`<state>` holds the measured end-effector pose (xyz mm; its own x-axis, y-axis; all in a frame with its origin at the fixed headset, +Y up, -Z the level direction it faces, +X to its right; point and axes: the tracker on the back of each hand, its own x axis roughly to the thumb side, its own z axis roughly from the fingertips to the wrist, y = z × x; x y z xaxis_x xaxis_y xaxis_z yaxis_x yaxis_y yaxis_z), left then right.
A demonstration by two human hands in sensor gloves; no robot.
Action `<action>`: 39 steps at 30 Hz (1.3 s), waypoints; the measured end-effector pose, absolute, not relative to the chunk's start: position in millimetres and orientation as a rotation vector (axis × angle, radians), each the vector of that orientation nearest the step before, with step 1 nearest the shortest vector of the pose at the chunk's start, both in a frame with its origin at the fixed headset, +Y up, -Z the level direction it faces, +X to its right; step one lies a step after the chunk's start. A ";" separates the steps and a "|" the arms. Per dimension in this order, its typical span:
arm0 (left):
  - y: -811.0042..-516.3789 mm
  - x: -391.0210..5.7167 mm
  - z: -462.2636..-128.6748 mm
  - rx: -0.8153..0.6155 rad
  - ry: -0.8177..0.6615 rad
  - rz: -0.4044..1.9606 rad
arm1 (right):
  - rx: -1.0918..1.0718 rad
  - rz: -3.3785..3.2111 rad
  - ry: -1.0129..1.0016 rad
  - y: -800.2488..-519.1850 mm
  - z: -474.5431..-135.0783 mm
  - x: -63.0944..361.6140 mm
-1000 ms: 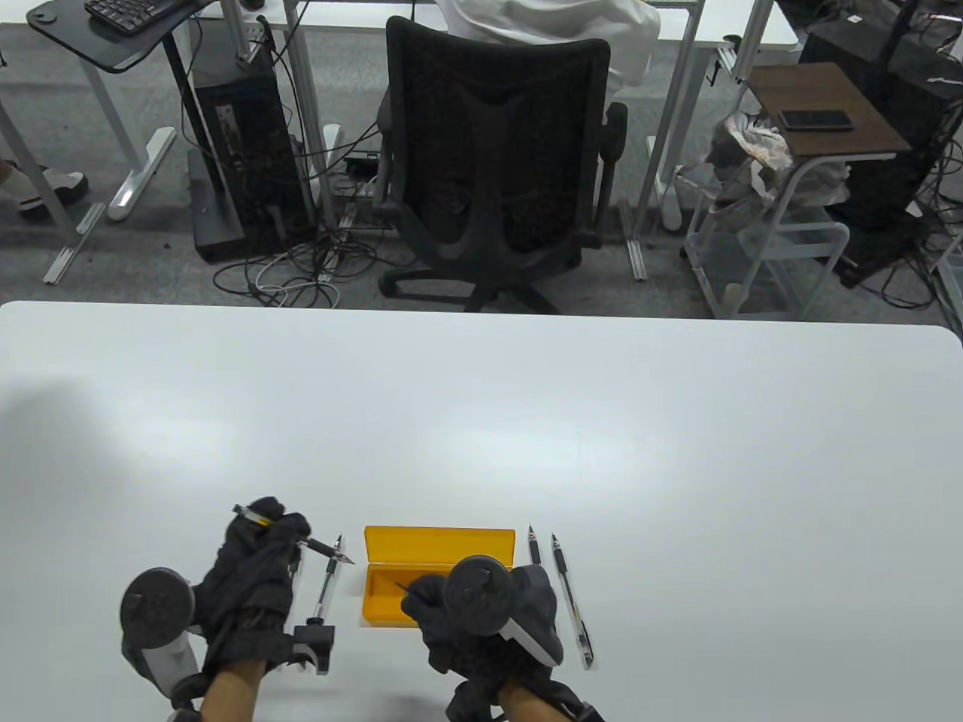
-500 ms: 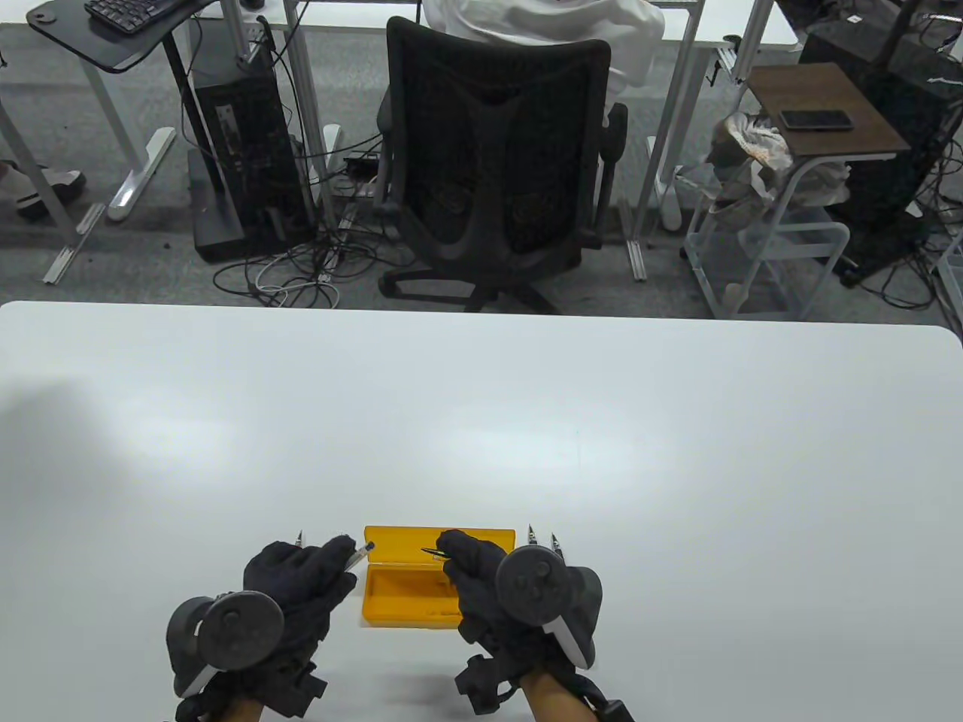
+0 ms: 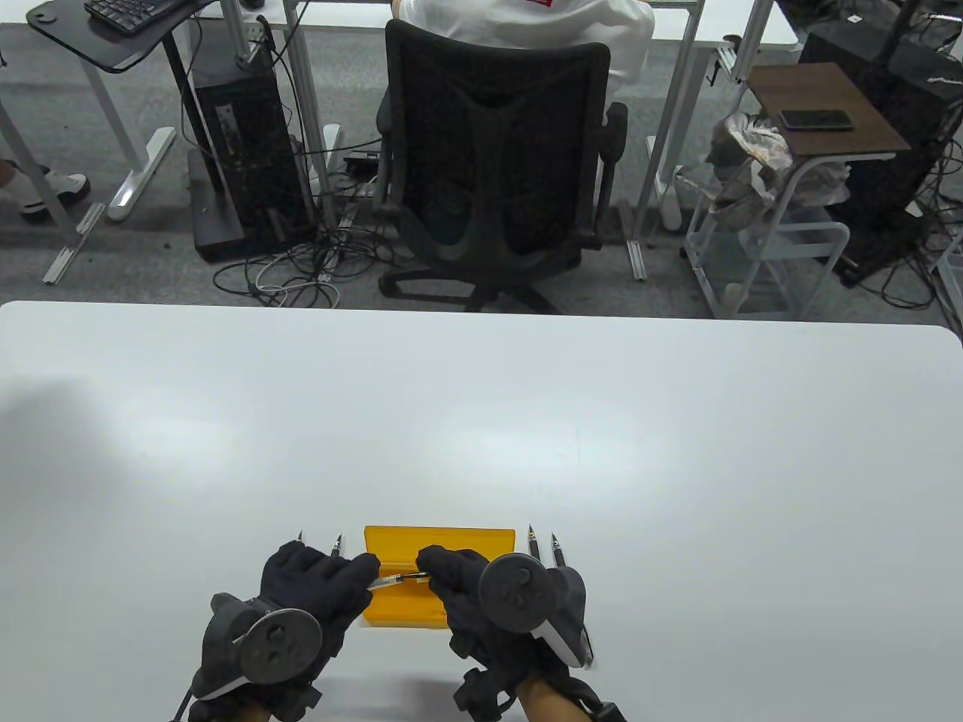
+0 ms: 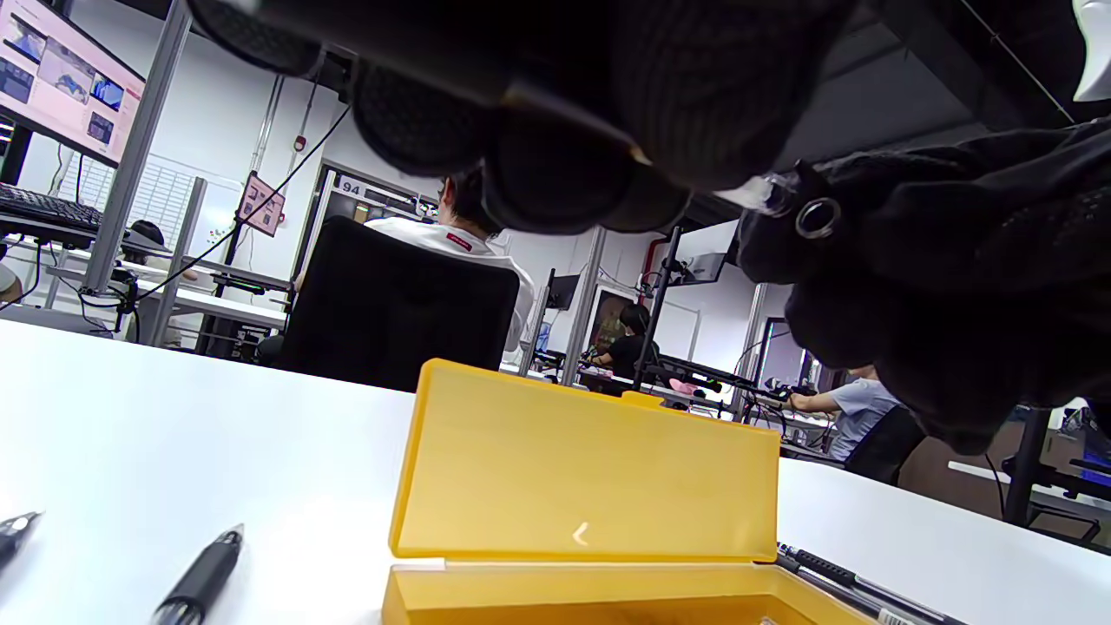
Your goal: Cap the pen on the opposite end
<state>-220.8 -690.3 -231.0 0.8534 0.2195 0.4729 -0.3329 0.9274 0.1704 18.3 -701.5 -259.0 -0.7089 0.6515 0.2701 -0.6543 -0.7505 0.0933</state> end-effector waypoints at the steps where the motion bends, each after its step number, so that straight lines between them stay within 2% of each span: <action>1: -689.7 -220.4 -231.0 0.256 -0.464 0.286 | 0.375 2.395 -0.015 -701.5 -259.2 17.7; 9: -689.6 -213.6 -228.4 0.254 -0.495 0.251 | 0.414 2.415 0.005 -702.7 -257.3 12.8; 11: -690.3 -211.1 -226.1 0.245 -0.517 0.254 | 0.453 2.394 0.063 -704.2 -256.0 10.5; 16: -689.6 -202.4 -224.6 0.253 -0.561 0.153 | 0.534 2.519 0.076 -703.5 -255.5 5.2; 27: -680.1 -200.7 -215.6 0.346 -0.572 0.182 | 0.573 2.505 -0.057 -693.5 -245.3 -0.8; 39: -683.9 -201.3 -219.4 0.334 -0.580 0.197 | 0.560 2.571 0.166 -705.9 -253.1 -3.1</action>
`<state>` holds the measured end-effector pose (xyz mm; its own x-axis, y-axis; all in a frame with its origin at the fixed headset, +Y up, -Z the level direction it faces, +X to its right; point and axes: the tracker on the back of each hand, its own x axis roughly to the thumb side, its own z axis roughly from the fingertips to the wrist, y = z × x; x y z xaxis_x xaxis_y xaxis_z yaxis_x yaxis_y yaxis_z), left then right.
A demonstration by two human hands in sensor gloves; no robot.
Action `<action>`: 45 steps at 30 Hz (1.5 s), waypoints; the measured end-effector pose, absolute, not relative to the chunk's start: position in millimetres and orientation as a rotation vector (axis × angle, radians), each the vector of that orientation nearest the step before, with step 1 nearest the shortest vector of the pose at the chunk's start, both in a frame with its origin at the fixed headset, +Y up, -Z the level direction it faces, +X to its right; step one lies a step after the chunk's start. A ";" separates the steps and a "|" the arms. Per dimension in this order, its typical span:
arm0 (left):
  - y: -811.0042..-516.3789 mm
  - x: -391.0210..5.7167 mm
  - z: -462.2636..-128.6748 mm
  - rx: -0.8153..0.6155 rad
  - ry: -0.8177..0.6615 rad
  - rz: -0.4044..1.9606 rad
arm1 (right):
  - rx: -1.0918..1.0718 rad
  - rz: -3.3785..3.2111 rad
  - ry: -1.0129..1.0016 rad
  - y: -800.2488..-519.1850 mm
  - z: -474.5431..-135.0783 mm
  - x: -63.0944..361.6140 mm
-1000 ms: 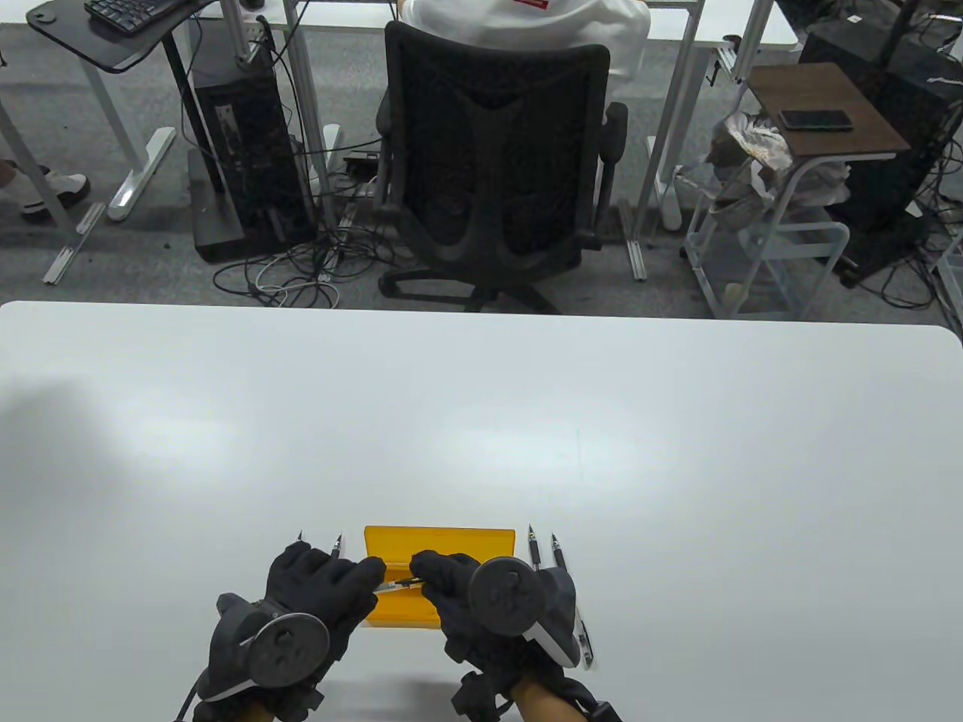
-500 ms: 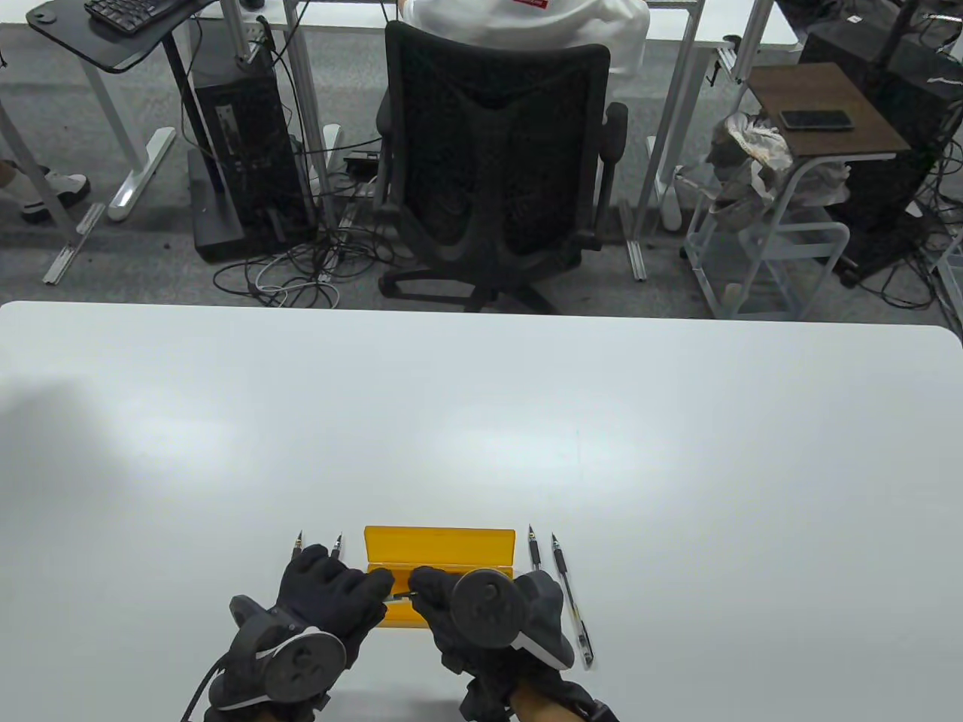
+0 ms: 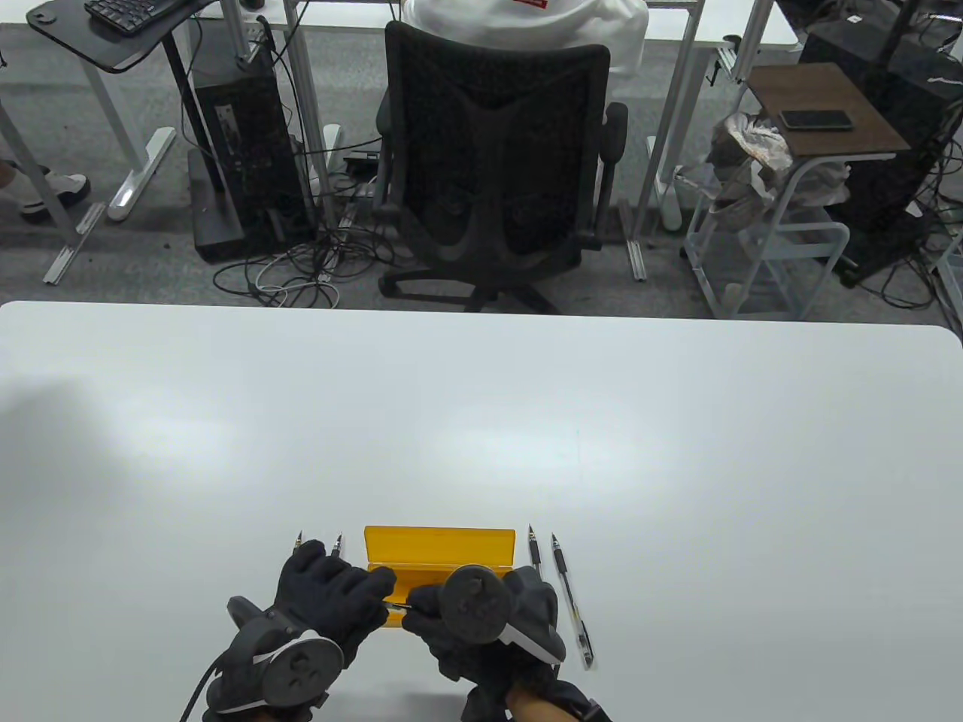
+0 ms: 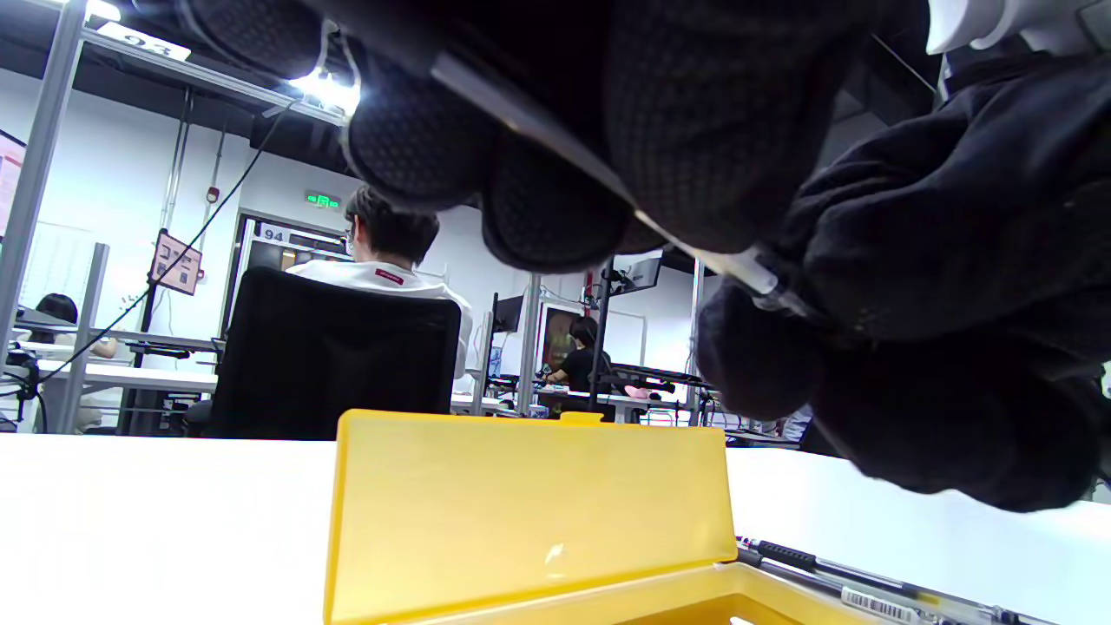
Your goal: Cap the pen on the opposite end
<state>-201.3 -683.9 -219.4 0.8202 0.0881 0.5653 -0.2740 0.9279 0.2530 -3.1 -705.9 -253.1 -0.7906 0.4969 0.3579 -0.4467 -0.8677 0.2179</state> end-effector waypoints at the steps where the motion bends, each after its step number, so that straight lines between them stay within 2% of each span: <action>1: -684.2 -201.5 -218.9 0.328 -0.585 0.209 | 0.566 2.576 0.174 -705.1 -252.8 -1.8; 8: -686.0 -196.4 -216.6 0.310 -0.617 0.200 | 0.622 2.572 0.206 -704.3 -253.2 -6.5; 14: -689.3 -202.4 -220.9 0.285 -0.570 0.227 | 0.614 2.455 0.357 -707.7 -258.1 -8.6; 19: -686.1 -220.0 -225.1 0.331 -0.457 0.259 | 0.441 2.596 0.351 -710.1 -266.1 7.9; 23: -688.8 -229.5 -228.2 0.299 -0.402 0.320 | 0.226 2.698 0.125 -694.9 -271.6 33.6; 27: -691.5 -226.1 -229.1 0.279 -0.405 0.312 | -0.025 2.847 -0.015 -690.4 -273.6 54.0; 30: -691.2 -222.8 -229.3 0.274 -0.415 0.291 | -0.219 2.979 -0.049 -693.0 -278.8 65.8; 32: -691.3 -222.9 -229.6 0.275 -0.413 0.290 | -0.371 3.034 -0.005 -700.4 -283.7 73.9; 37: -693.7 -226.6 -231.6 0.258 -0.399 0.294 | -0.709 3.180 0.296 -734.3 -293.2 92.9; 41: -693.9 -229.3 -232.0 0.254 -0.390 0.311 | -0.860 3.198 0.476 -749.2 -295.6 106.4; 45: -696.3 -227.3 -233.0 0.235 -0.390 0.305 | -0.906 3.165 0.616 -754.8 -294.5 113.2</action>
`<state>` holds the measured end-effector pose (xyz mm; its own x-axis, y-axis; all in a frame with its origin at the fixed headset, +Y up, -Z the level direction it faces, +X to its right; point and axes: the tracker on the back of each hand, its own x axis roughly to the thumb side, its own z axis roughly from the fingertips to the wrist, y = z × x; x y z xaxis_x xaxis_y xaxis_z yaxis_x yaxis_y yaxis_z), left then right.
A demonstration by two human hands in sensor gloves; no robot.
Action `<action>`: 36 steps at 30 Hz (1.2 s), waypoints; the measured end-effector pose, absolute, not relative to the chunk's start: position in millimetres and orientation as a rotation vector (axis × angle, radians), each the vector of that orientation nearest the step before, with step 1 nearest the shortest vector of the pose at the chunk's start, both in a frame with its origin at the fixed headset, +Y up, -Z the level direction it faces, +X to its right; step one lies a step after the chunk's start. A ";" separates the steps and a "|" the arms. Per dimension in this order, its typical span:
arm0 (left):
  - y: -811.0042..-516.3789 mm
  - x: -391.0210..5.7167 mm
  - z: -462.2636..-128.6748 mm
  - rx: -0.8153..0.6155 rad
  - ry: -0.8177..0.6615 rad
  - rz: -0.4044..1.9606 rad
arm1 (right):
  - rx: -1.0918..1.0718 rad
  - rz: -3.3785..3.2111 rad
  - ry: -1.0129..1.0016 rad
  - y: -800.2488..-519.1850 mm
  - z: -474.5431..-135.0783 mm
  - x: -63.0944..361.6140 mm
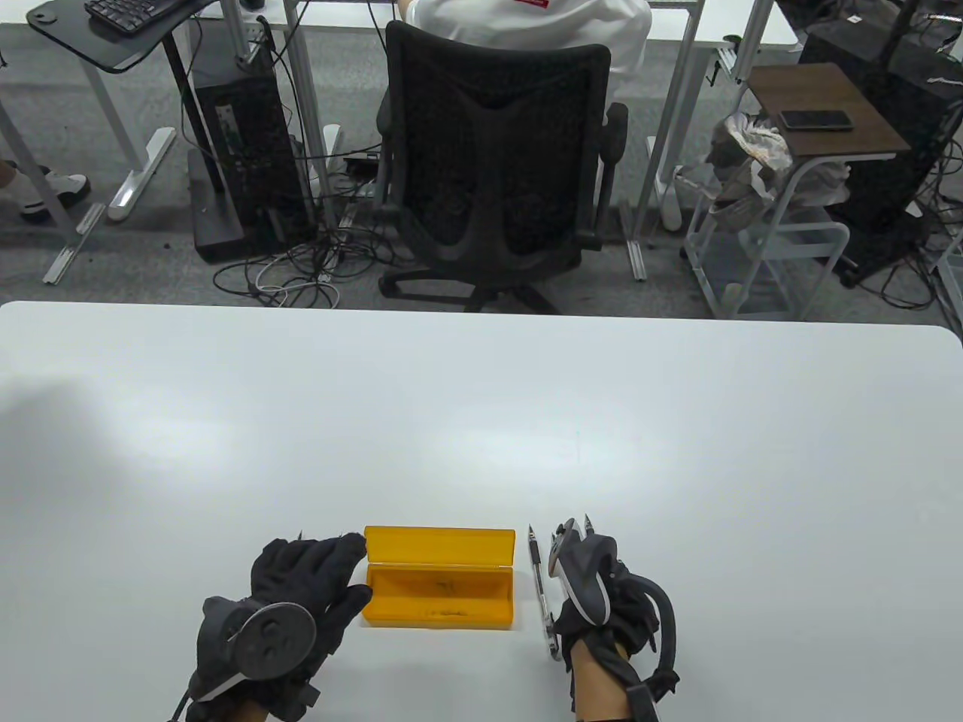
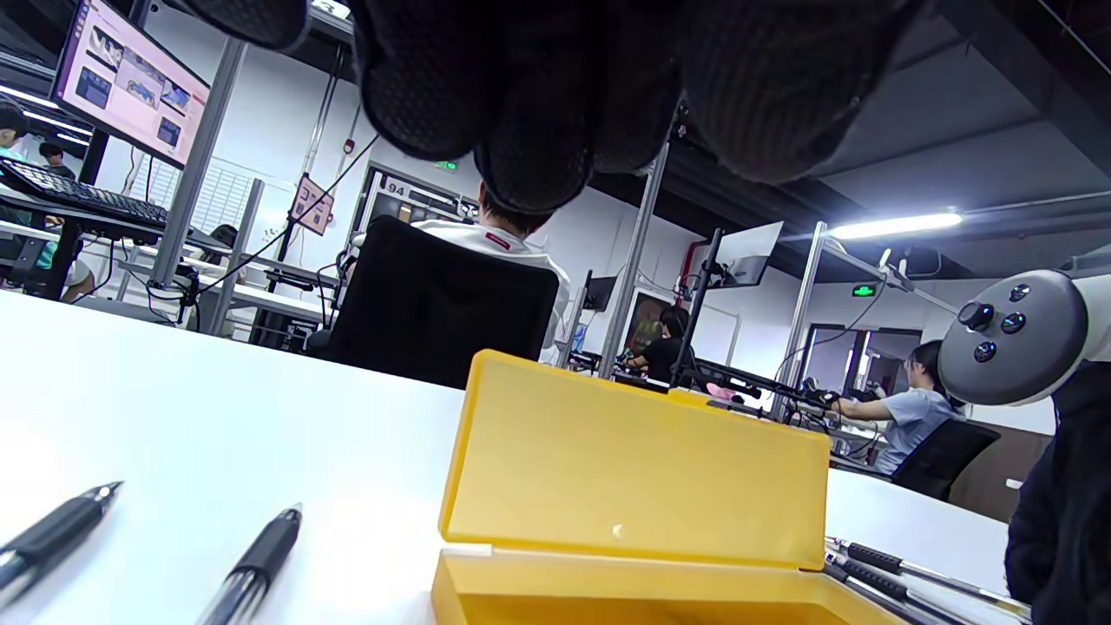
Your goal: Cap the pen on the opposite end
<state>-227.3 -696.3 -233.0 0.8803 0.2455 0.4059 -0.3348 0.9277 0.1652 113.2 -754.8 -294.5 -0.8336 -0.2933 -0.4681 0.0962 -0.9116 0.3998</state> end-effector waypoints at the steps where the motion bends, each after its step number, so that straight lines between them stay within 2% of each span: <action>1: -696.8 -226.8 -233.2 0.230 -0.391 0.305 | 0.794 -2.772 -0.580 -755.4 -294.7 113.8; 23: -699.7 -223.8 -237.8 0.193 -0.368 0.293 | 0.814 -2.840 -0.675 -751.8 -294.1 117.8; 27: -695.6 -219.5 -234.2 0.215 -0.389 0.251 | 0.830 -2.915 -0.569 -736.4 -291.2 119.8; 31: -688.9 -226.9 -233.4 0.216 -0.313 0.244 | 0.653 -3.101 -0.289 -699.7 -282.6 103.7; 34: -685.6 -233.0 -232.9 0.111 -0.157 0.237 | 0.285 -3.320 -0.074 -672.1 -275.3 79.3; 36: -688.0 -233.5 -234.9 -0.003 -0.132 0.269 | 0.097 -3.317 -0.040 -662.4 -271.6 66.6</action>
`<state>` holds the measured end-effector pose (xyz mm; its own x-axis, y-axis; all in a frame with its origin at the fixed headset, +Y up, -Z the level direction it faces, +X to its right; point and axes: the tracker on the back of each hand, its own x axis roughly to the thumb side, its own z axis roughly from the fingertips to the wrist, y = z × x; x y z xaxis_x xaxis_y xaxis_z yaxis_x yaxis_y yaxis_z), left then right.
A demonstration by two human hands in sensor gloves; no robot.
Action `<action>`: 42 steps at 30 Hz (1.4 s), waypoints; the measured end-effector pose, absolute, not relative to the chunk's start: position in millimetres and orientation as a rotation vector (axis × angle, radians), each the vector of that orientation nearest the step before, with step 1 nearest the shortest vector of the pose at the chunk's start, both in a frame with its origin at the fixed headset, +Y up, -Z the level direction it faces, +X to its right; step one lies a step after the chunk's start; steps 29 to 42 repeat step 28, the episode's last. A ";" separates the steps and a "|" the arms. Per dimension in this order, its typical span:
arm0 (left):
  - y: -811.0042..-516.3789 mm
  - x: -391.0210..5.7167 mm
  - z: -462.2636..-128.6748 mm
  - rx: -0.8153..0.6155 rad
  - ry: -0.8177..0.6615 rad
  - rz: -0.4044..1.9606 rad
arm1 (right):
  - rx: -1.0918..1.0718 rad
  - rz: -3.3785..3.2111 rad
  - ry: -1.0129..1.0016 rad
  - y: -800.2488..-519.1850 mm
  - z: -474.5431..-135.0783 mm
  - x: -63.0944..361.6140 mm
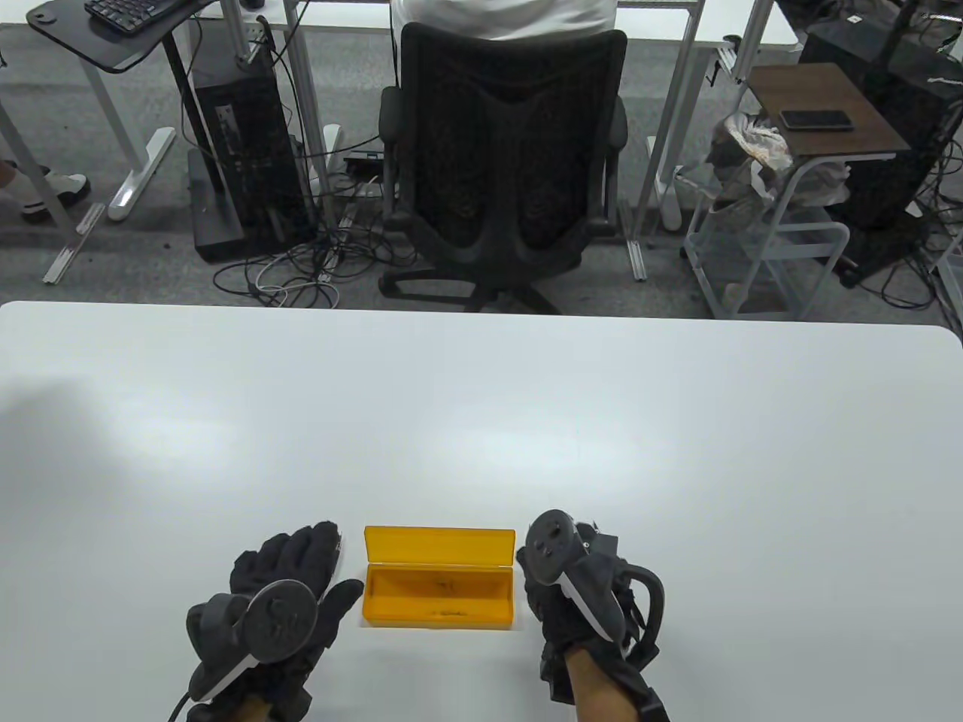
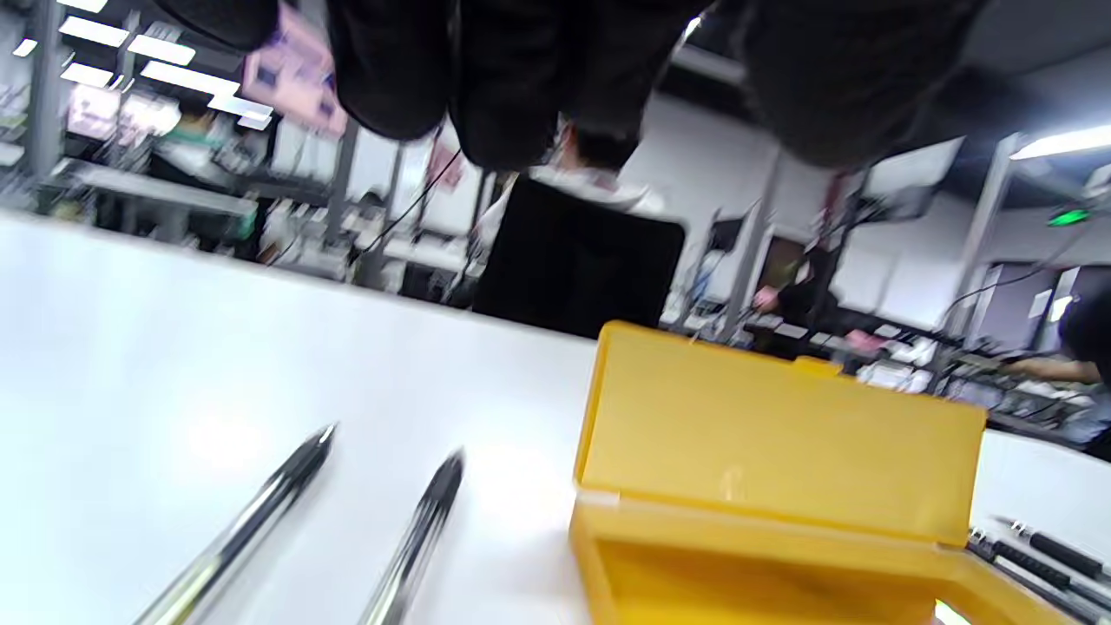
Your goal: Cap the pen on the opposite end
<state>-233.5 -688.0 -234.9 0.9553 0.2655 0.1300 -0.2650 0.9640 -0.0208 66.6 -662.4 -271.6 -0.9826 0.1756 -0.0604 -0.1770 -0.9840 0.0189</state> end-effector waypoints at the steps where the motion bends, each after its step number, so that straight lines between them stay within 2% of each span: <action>1: -690.1 -233.2 -236.2 -0.064 -0.139 0.285 | -0.046 3.012 0.058 -660.5 -269.1 62.9; 3: -696.5 -230.8 -239.2 -0.213 -0.163 0.279 | 0.020 3.127 0.110 -662.8 -262.0 59.8; 6: -704.6 -229.0 -241.3 -0.254 -0.168 0.217 | 0.007 3.180 0.103 -679.1 -255.5 65.6; 8: -706.1 -227.8 -241.9 -0.205 -0.153 0.213 | -0.018 3.185 0.253 -686.3 -255.3 71.0; 10: -705.6 -226.8 -242.7 -0.138 -0.139 0.220 | -0.036 3.181 0.245 -687.5 -255.7 74.0; 13: -707.5 -225.6 -243.9 -0.118 -0.154 0.218 | -0.038 3.173 0.214 -686.8 -256.7 74.0; 16: -709.9 -224.6 -243.7 -0.131 -0.151 0.205 | -0.031 3.206 0.198 -691.2 -255.7 71.4; 22: -711.4 -224.9 -244.5 -0.137 -0.142 0.215 | 0.006 3.223 0.308 -704.7 -259.6 64.6; 28: -714.2 -233.4 -248.1 -0.192 -0.122 0.153 | 0.023 3.146 0.262 -699.3 -259.4 67.4; 42: -714.2 -233.4 -248.1 -0.192 -0.122 0.153 | 0.023 3.146 0.262 -699.3 -259.4 67.4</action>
